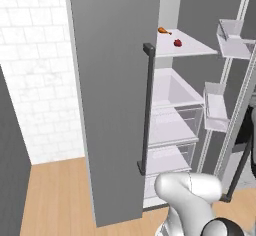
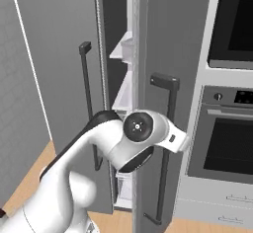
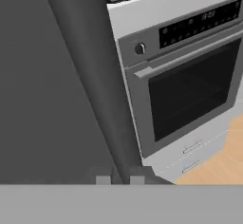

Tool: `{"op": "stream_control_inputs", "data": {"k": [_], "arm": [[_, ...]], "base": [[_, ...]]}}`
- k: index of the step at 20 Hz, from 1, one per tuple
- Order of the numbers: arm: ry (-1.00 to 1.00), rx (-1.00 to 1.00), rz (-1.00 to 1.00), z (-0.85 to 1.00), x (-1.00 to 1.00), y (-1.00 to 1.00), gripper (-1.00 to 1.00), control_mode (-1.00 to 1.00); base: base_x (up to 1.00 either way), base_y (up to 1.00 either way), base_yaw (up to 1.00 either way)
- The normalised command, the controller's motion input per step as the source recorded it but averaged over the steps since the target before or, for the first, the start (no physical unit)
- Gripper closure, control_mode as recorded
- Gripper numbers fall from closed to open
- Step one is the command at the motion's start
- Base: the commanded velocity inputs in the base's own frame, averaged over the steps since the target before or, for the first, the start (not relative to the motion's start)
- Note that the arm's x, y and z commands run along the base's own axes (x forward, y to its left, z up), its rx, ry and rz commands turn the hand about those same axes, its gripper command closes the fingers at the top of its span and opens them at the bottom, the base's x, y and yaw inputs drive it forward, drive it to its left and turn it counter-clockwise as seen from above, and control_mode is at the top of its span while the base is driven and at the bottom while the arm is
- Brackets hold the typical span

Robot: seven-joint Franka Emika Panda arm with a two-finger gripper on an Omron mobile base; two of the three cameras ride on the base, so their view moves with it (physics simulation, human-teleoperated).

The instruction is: Take the strawberry from the fridge and place it on top of the pancake, located on the dining counter.

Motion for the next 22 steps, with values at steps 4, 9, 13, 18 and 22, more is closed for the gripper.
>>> {"op": "stream_control_inputs", "data": {"k": [4, 9, 13, 18, 22], "arm": [[-0.07, 0.0, 0.0, 0.17, -1.0, 0.13, -1.0, -1.0], [0.01, -0.02, 0.0, 0.63, -1.0, 0.41, -1.0, -1.0], [0.16, -0.3, 0.0, 0.31, -0.44, 1.0, -1.0, -1.0], [0.54, -0.52, 0.0, -0.01, 0.45, 1.0, -1.0, -1.0], [0.61, -0.46, 0.03, -0.37, 0.98, 0.85, -1.0, -1.0]], "base": [[0.0, 0.0, 0.0], [0.0, 0.0, 0.0], [0.0, 0.0, 0.0], [0.0, 0.0, 0.0], [0.0, 0.0, 0.0]]}}
